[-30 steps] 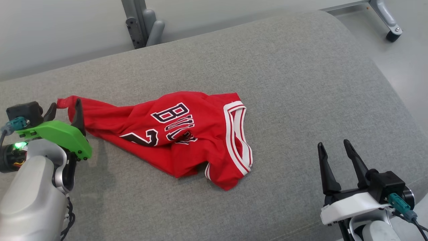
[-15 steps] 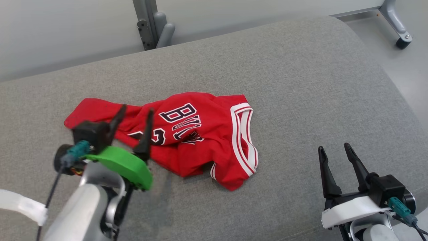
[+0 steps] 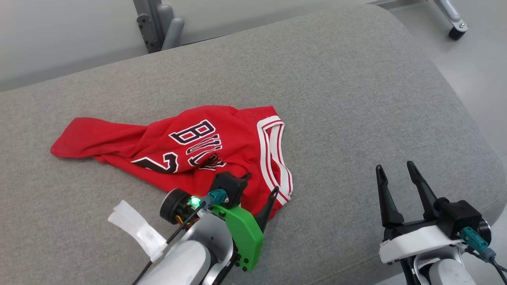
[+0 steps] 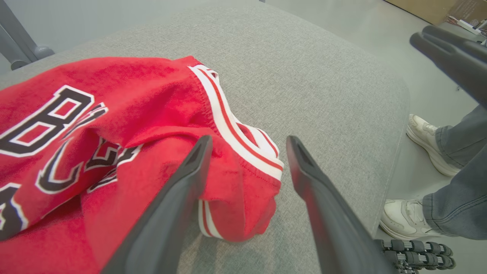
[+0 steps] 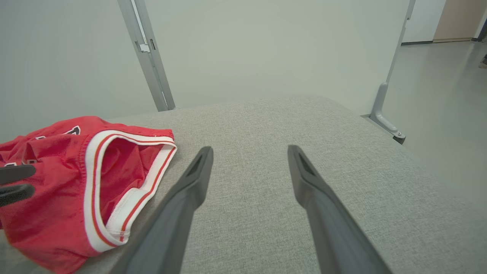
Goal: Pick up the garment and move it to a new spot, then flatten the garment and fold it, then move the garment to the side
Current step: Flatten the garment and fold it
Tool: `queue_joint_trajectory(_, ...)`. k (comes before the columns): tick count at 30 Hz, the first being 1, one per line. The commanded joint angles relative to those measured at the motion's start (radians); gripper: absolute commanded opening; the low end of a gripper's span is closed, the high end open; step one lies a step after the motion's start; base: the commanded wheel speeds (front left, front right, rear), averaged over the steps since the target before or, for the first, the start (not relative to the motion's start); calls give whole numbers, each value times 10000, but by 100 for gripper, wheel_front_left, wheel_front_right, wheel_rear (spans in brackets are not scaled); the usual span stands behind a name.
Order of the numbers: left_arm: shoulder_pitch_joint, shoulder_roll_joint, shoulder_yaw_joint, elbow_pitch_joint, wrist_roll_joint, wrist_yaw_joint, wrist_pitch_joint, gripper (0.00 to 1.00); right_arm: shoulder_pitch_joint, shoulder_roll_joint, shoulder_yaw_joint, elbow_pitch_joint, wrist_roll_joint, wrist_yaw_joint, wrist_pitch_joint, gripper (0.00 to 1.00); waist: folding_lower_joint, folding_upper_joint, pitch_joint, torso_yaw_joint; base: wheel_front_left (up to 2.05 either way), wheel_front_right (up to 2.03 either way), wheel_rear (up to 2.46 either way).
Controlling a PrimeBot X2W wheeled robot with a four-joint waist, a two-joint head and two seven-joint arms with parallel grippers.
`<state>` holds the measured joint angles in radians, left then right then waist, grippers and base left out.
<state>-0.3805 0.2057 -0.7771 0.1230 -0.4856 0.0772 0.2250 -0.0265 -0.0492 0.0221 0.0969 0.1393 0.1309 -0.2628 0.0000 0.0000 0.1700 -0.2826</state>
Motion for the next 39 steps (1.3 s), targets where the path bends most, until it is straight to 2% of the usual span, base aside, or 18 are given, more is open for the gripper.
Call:
queue_joint_trajectory(1,-165,55,-38,157,95,-66,103,100,9,-24,-22,-15,66,-3,-31,100,0,0,29,-135,0,0,0)
queue_joint_trajectory(13,-621,784,-393,1068,734,5,745,100,100,-24,-64,-29,161,-3,-31,100,0,0,37,-225,0,0,0)
queue_joint_trajectory(14,-670,835,-451,1189,787,-56,812,83,66,-24,-56,-27,175,-3,-31,100,0,0,47,-212,0,0,0)
queue_joint_trajectory(15,-727,902,-495,1453,801,-161,878,0,10,-24,-36,-20,175,-3,-31,100,0,0,75,-188,0,0,0)
queue_joint_trajectory(20,-889,862,-468,1837,641,-318,791,0,-77,-24,-22,-31,186,-3,-31,100,0,0,147,-146,0,0,0)
queue_joint_trajectory(25,-882,747,-341,1654,284,-435,651,0,-7,-24,-61,-42,149,-3,-31,100,0,0,168,-83,0,0,0)
queue_joint_trajectory(34,-644,-231,441,-775,-1554,-913,214,0,-29,-24,-45,-10,107,-3,-31,100,0,0,163,-2,0,0,0)
queue_joint_trajectory(39,-1016,-875,938,-1337,-2623,-967,320,0,-143,-25,79,30,136,-3,-31,100,0,0,179,-37,0,0,0)
